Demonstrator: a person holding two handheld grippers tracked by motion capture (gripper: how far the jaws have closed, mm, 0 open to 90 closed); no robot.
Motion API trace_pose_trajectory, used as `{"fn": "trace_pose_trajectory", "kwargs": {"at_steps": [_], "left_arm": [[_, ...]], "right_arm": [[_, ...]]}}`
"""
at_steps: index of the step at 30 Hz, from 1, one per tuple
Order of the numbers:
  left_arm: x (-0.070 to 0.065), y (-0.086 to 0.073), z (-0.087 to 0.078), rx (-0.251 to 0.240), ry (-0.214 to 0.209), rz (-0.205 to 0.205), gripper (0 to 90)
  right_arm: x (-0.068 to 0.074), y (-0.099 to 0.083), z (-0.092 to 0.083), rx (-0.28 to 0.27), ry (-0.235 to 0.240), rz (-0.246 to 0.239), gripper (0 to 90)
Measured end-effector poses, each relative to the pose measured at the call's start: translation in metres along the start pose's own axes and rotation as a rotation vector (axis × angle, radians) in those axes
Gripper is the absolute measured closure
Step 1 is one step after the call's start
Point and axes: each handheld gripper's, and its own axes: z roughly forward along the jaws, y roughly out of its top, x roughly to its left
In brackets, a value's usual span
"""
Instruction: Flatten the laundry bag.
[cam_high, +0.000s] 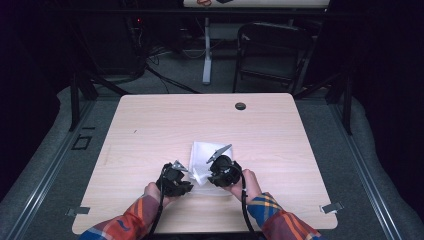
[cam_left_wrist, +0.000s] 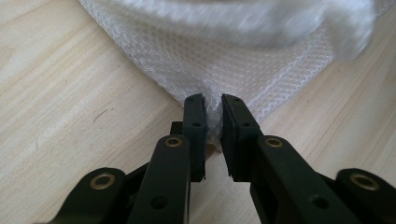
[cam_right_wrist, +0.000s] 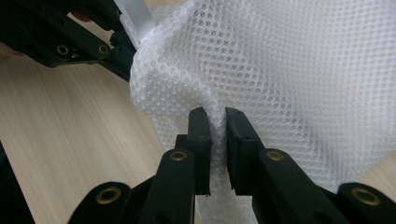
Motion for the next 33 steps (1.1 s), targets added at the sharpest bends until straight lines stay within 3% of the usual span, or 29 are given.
{"fn": "trace_pose_trajectory", "kwargs": {"at_steps": [16,33], "left_arm": [[-0.001,0.001,-0.002,0.008,0.023,0.01,82.1],[0.0,0.0,-0.006,0.036,0.027,0.023,82.5]], "right_arm": [[-0.02,-0.016,-0.029,-0.044,-0.057,0.052,82.5],[-0.033,-0.036,-0.046,-0.078,-0.069,0.125,82.5]]}}
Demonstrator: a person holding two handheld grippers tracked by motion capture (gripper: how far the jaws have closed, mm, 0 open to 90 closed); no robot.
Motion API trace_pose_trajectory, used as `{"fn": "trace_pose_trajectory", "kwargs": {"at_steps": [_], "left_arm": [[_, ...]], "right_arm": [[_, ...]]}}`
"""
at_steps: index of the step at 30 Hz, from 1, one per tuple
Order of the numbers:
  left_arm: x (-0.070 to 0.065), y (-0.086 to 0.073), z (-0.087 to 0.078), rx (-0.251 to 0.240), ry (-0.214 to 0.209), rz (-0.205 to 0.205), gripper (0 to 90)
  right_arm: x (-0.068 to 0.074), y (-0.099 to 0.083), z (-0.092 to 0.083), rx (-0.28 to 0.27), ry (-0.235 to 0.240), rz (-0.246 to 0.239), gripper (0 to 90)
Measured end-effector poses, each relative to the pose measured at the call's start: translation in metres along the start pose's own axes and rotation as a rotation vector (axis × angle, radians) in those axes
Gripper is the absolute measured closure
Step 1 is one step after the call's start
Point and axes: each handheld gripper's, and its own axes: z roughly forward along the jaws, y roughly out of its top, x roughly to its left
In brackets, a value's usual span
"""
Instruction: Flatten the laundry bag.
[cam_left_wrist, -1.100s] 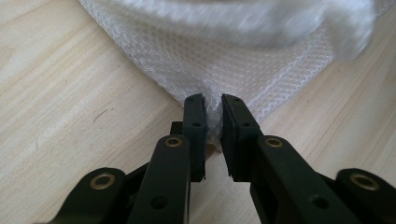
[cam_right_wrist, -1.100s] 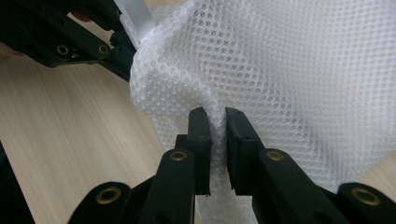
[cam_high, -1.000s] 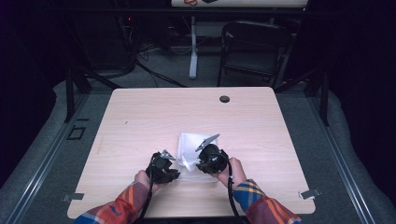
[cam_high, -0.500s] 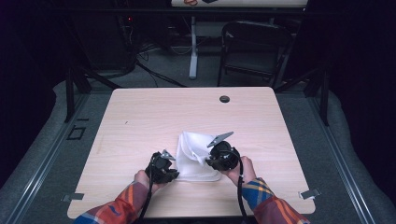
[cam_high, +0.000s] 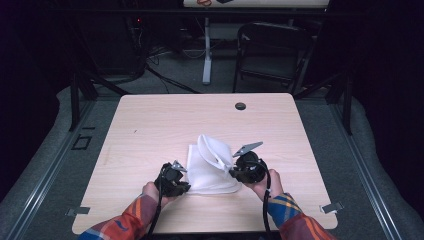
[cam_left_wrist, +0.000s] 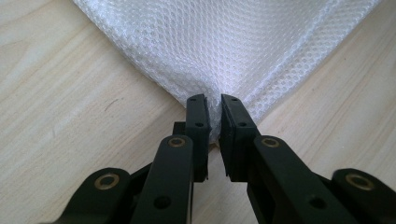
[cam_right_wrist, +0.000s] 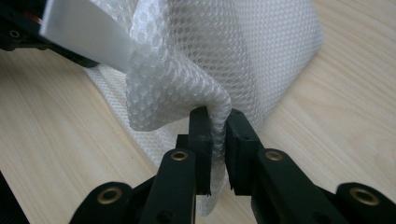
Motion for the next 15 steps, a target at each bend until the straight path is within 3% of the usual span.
{"fn": "trace_pose_trajectory", "kwargs": {"at_steps": [15], "left_arm": [[0.003,-0.001,-0.003,0.022,0.011,0.01,82.6]], "right_arm": [[-0.022,-0.021,-0.007,0.007,-0.012,0.106,81.7]]}}
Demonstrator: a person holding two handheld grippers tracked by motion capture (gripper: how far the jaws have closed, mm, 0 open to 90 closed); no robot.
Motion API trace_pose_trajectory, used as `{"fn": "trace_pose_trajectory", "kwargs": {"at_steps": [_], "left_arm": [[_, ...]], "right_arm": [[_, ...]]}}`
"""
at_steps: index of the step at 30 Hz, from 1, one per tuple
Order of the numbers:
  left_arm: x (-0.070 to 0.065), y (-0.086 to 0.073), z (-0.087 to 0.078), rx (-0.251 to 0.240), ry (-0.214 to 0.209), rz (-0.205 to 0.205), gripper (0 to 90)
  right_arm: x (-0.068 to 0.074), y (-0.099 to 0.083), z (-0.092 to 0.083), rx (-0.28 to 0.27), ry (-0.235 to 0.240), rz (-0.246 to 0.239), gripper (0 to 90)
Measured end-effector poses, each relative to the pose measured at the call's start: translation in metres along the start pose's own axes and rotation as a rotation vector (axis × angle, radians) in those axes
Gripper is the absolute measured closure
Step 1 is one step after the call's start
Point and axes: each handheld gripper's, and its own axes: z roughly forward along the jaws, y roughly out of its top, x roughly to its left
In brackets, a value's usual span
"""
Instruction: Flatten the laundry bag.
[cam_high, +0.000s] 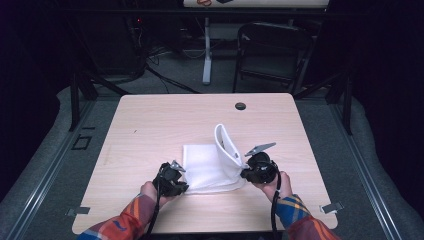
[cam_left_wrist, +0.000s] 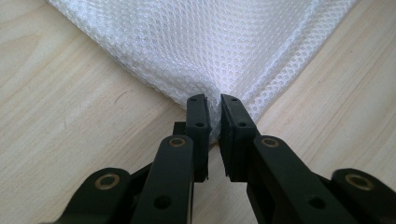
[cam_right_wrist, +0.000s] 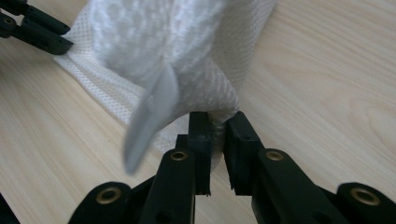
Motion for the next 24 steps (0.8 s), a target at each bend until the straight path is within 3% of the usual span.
{"fn": "trace_pose_trajectory", "kwargs": {"at_steps": [7,8,9,12,18,24], "left_arm": [[0.005,-0.002,-0.004,0.021,0.005,-0.005,82.5],[0.006,-0.003,-0.004,0.022,0.01,-0.008,82.5],[0.007,-0.003,-0.005,0.028,0.012,-0.007,82.5],[0.01,-0.006,-0.008,0.034,0.022,-0.013,82.4],[0.017,-0.009,-0.012,0.054,0.031,-0.022,82.1],[0.02,-0.011,-0.015,0.074,0.044,-0.023,81.5]], "right_arm": [[-0.016,-0.017,-0.008,0.047,-0.015,0.038,76.0],[-0.016,-0.019,-0.008,0.033,-0.02,0.05,73.6],[-0.018,-0.02,-0.011,0.061,-0.025,0.042,72.1],[-0.023,-0.025,-0.016,0.067,-0.026,0.058,66.0],[-0.035,-0.032,-0.025,0.087,-0.032,0.073,47.2],[-0.038,-0.032,-0.025,0.085,-0.035,0.075,40.0]]}}
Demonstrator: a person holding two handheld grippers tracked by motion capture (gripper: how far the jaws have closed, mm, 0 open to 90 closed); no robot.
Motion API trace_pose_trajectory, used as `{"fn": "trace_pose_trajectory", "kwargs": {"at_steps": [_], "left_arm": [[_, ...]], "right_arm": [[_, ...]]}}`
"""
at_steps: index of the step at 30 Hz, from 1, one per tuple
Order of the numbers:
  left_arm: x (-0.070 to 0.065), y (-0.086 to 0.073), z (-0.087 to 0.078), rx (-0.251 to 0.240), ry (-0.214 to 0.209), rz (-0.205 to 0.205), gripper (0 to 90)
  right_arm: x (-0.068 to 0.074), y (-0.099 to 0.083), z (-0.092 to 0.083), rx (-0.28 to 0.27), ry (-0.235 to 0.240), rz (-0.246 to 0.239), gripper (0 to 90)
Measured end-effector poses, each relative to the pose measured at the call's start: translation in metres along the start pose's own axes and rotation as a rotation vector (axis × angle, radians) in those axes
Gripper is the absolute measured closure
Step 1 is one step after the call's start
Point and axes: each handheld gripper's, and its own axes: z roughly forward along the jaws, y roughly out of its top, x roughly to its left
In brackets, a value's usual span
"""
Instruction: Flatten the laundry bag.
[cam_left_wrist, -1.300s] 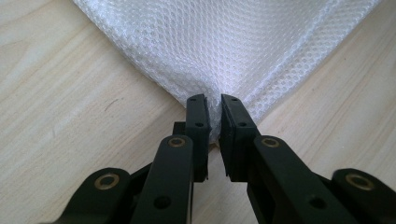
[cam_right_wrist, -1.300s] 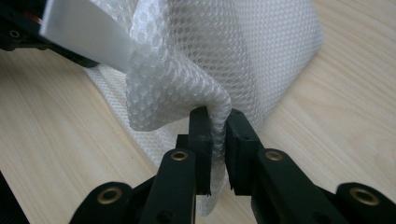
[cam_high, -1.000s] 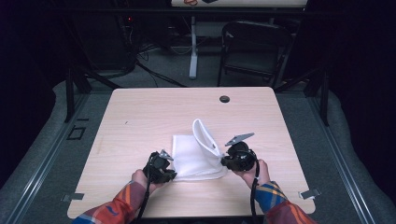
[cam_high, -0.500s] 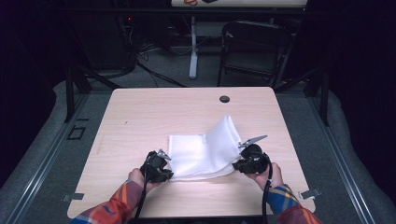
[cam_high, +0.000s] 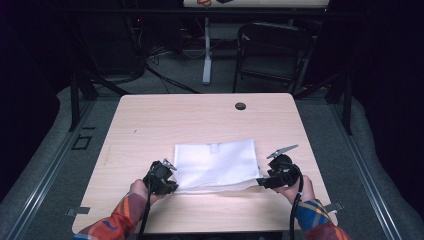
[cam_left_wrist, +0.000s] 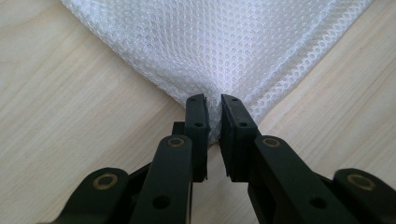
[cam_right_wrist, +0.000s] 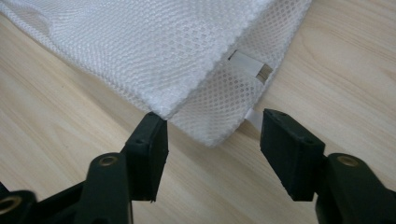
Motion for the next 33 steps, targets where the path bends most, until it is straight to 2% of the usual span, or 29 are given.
{"fn": "trace_pose_trajectory", "kwargs": {"at_steps": [3,4,6,8,12,14,15,16,17,19,20,21,23,24,25,26,27,28,29,33], "left_arm": [[0.003,-0.003,-0.003,0.015,0.003,-0.008,80.8],[0.006,-0.004,-0.004,0.011,0.003,-0.013,79.2],[0.008,-0.004,-0.006,0.008,-0.005,-0.019,76.6],[0.01,-0.004,-0.008,0.0,-0.01,-0.016,71.3],[0.011,-0.002,-0.016,-0.038,0.009,-0.03,52.5],[0.011,-0.001,-0.02,-0.073,0.016,-0.034,42.7],[0.01,-0.001,-0.021,-0.093,0.016,-0.035,39.9],[0.01,-0.001,-0.021,-0.093,0.016,-0.035,37.3],[0.007,0.001,-0.023,-0.125,0.023,-0.023,35.9],[0.003,0.005,-0.021,-0.145,0.016,-0.011,32.0],[0.003,0.005,-0.021,-0.145,0.016,-0.011,31.7],[-0.001,0.009,-0.018,-0.166,-0.014,0.019,31.5],[-0.006,0.015,-0.011,-0.172,-0.065,0.048,30.9],[-0.009,0.019,-0.006,-0.167,-0.069,0.07,30.7],[-0.009,0.019,-0.006,-0.167,-0.069,0.07,30.9],[-0.015,0.024,0.003,-0.144,-0.085,0.101,31.4],[-0.017,0.025,0.007,-0.13,-0.085,0.12,33.3],[-0.019,0.025,0.011,-0.117,-0.085,0.134,35.7],[-0.02,0.025,0.013,-0.106,-0.087,0.145,38.5],[-0.018,0.022,0.019,-0.081,-0.097,0.149,47.8]], "right_arm": [[0.0,0.002,0.002,0.021,-0.002,-0.018,38.6],[-0.001,0.003,-0.003,0.011,-0.026,-0.024,38.3],[-0.006,0.004,-0.009,-0.019,-0.009,-0.004,38.0],[-0.006,0.004,-0.008,-0.021,-0.003,-0.005,37.8],[0.003,0.009,0.001,0.001,0.013,-0.038,40.6],[0.007,0.012,0.007,-0.001,0.024,-0.045,43.7],[0.009,0.014,0.011,0.001,0.024,-0.051,45.2],[0.009,0.014,0.011,0.001,0.024,-0.051,45.2],[0.011,0.018,0.019,0.011,0.033,-0.063,49.7],[0.013,0.02,0.028,0.033,0.037,-0.066,52.6],[0.013,0.02,0.028,0.033,0.037,-0.066,52.6],[0.016,0.022,0.036,0.058,0.025,-0.088,54.6],[0.019,0.022,0.044,0.064,0.017,-0.096,58.5],[0.019,0.023,0.046,0.08,0.006,-0.107,59.9],[0.02,0.023,0.049,0.089,-0.003,-0.111,61.5],[0.021,0.021,0.054,0.065,-0.008,-0.088,63.2],[0.019,0.023,0.054,0.118,-0.021,-0.127,64.6],[0.018,0.023,0.057,0.137,-0.028,-0.137,65.6],[0.017,0.022,0.061,0.132,-0.031,-0.135,66.4],[0.017,0.024,0.061,0.135,-0.027,-0.135,67.7]]}}
